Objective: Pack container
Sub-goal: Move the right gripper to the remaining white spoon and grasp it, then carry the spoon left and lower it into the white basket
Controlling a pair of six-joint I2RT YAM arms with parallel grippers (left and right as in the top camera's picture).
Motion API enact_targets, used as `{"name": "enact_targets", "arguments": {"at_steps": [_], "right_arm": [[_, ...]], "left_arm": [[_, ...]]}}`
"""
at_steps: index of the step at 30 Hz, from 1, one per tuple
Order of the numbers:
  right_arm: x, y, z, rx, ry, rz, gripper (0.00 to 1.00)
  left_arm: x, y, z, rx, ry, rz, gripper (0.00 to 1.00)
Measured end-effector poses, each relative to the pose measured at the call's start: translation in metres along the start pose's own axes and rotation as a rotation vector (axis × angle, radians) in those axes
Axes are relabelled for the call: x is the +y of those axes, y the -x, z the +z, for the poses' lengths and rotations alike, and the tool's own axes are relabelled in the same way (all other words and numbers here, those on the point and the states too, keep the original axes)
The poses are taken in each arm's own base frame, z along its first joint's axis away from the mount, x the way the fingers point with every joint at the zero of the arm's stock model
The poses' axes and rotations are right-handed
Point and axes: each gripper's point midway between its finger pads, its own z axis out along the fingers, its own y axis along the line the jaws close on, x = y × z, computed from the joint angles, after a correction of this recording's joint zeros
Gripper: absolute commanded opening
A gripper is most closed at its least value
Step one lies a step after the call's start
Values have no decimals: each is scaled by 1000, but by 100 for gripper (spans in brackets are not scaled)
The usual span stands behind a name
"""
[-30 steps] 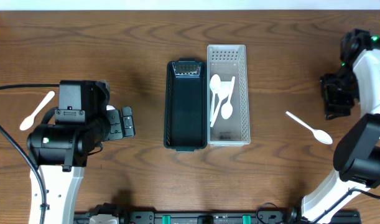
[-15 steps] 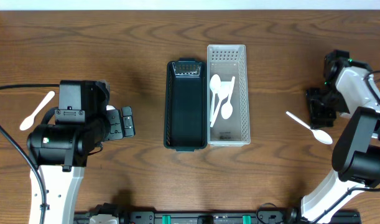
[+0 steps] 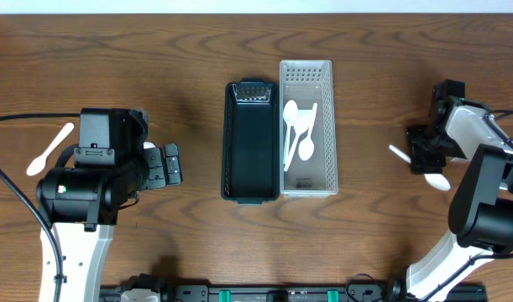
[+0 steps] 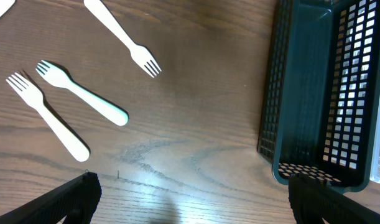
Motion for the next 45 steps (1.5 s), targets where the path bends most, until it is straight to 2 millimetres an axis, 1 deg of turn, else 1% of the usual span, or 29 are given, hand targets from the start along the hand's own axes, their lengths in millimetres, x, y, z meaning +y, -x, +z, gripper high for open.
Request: {"name": "enact_targets", "arguments": {"at_steps": [2,5,8,10,12,15,21,23,32,37,39,41,42,43,45], "right_arm": [[0,0,0,0,2,-16,54],[0,0,0,0,2,-26,38],[-1,-1,0,2,2,-41,26],[-1,-1,0,3,2,-49,24],[-1,-1,0,4,0,-55,18],[-2,-1,0,5,-2,-70,13],[-2,-1,0,5,-3,-117,6],[-2,-1,0,6,-3,-138,2],[-2,-2,0,7,-3,-286,1],[-15,-14,-5,42,-62,-439,1],[-12,-22,-14,43,-68,-519,1],[1,-31,-28,32,-35,-596,1],[12,-39,-43,22,4,-667,1],[20,-44,-54,11,35,-707,1],[41,-67,-95,-18,132,-844,1]], "left_arm": [[0,0,0,0,0,0,98],[0,0,0,0,0,0,98],[0,0,0,0,0,0,98],[0,0,0,0,0,0,98],[0,0,0,0,0,0,98],[0,0,0,0,0,0,98],[0,0,0,0,0,0,98],[0,0,0,0,0,0,98],[0,0,0,0,0,0,98],[0,0,0,0,0,0,98],[0,0,0,0,0,0,98],[0,0,0,0,0,0,98],[0,0,0,0,0,0,98],[0,0,0,0,0,0,98],[0,0,0,0,0,0,98]]}}
